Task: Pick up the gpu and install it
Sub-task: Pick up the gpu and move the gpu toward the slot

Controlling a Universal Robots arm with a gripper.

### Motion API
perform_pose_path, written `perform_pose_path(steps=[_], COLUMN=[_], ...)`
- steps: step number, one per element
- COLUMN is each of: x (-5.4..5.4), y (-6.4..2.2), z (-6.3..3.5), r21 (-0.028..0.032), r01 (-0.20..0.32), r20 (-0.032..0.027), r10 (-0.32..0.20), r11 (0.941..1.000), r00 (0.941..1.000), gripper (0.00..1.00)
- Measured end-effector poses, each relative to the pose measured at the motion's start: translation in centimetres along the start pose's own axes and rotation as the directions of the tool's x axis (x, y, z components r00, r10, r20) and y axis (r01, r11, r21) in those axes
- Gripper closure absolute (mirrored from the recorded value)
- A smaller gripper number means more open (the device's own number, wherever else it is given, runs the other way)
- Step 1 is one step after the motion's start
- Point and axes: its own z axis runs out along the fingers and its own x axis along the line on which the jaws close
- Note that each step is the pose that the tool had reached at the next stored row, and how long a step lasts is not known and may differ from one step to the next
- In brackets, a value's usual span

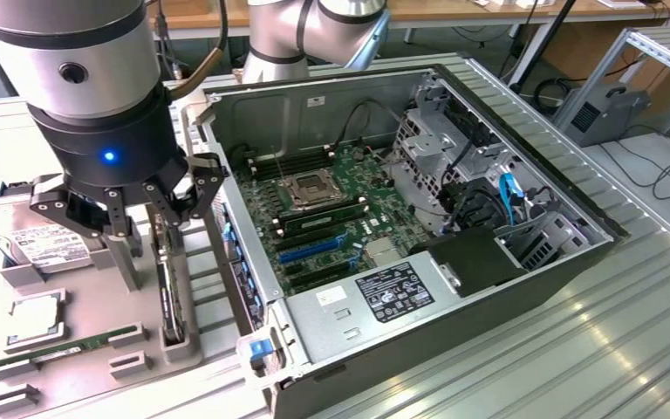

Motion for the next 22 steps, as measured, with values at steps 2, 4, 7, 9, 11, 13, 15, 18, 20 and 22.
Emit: perform_pose_path(steps=[2, 4, 7, 9, 11, 13, 15, 18, 20, 22], x=[0.0, 0.0, 0.0, 0.1, 0.1, 0.1, 0.1, 0.1, 0.1, 0.1], y=[-0.01, -0.01, -0.02, -0.03, -0.03, -0.04, -0.04, -0.05, -0.05, -0.06], z=[0.14, 0.25, 0.42, 0.54, 0.64, 0.76, 0.88, 1.04, 1.14, 1.25], r21=[-0.0001, -0.0001, -0.0001, -0.0001, -0.0001, 0.0000, -0.0001, -0.0001, -0.0001, -0.0001], r01=[0.000, 0.000, 0.000, 0.000, 0.000, 0.000, 0.000, 0.000, 0.000, 0.000], r20=[0.0000, 0.0001, 0.0000, 0.0000, 0.0000, 0.0000, 0.0000, 0.0000, 0.0000, 0.0000], r10=[0.000, 0.000, 0.000, 0.000, 0.000, 0.000, 0.000, 0.000, 0.000, 0.000], r11=[1.0000, 1.0000, 1.0000, 1.0000, 1.0000, 1.0000, 1.0000, 1.0000, 1.0000, 1.0000], r00=[1.0000, 1.0000, 1.0000, 1.0000, 1.0000, 1.0000, 1.0000, 1.0000, 1.0000, 1.0000], gripper=[0.58, 0.58, 0.58, 0.58, 0.58, 0.58, 0.58, 0.58, 0.58, 0.58])
